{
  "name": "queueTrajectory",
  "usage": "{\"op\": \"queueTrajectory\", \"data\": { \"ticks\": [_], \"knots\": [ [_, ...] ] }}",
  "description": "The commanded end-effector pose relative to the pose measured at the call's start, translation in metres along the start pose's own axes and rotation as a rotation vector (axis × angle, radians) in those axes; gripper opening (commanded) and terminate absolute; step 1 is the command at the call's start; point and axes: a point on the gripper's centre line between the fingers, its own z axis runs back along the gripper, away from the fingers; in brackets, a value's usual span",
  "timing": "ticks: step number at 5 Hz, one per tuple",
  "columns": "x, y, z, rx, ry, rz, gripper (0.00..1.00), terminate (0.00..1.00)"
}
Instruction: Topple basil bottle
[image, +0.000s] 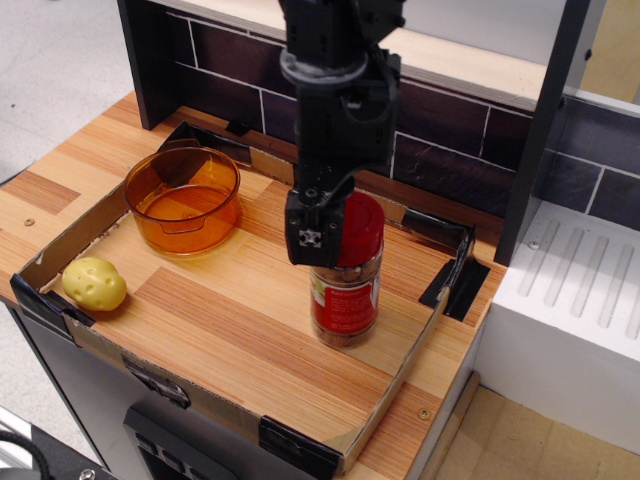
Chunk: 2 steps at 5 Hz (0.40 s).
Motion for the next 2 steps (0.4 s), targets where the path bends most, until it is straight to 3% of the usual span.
{"op": "queueTrajectory", "data": {
  "ticks": [1,2],
  "knots": [
    [0.0080,0.0071,0.0085,0.054,-0.022,0.049,1.00,0.00],
    [0.0095,0.0087,0.0068,0.051,-0.035,0.089,0.00,0.00]
  ]
}}
